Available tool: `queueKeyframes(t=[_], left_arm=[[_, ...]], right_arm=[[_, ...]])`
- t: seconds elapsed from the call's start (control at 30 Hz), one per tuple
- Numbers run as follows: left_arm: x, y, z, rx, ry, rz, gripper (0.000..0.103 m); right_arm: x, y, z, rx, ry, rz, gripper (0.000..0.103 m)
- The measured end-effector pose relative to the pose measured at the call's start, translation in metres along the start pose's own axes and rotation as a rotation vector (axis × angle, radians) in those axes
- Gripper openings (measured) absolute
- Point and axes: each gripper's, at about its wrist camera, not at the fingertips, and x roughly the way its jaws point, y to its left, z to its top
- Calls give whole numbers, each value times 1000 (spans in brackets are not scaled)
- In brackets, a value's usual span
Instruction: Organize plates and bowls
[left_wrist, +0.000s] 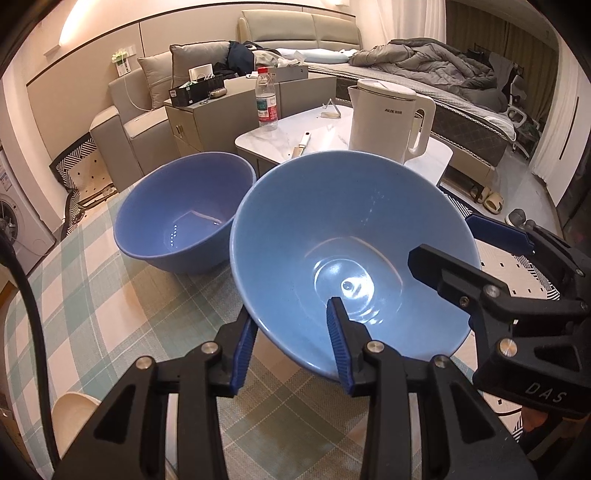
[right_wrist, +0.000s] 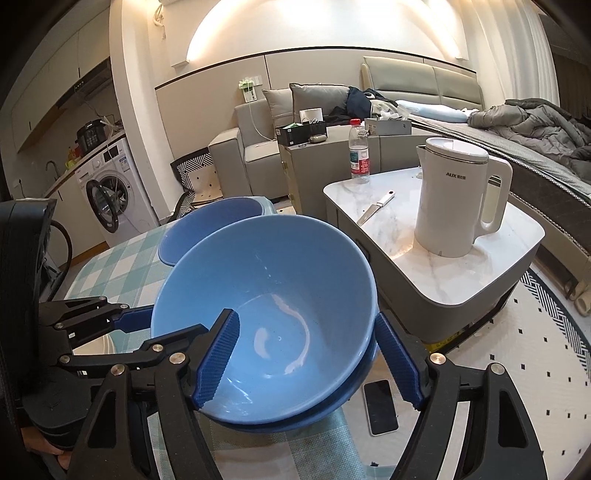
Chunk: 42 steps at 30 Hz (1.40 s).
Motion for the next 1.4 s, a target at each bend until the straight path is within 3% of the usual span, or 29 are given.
queueKeyframes(t=[0.47, 0.67, 1.03, 1.17, 1.4], left_arm=[[7, -4, -9, 34, 23, -1, 44], [3, 2, -10, 12, 19, -11, 53], [-7, 13, -16, -33, 11, -33, 59], [-13, 19, -21, -58, 4, -18, 83], [-19, 35, -28, -95, 4, -9, 84]], right_arm=[[7, 9, -2, -45, 12, 66, 83], [7, 6, -2, -30, 3, 63, 88], [5, 4, 0, -9, -15, 66, 94], [4, 5, -1, -5, -21, 69, 98], [7, 12, 0, -24, -19, 70, 101]])
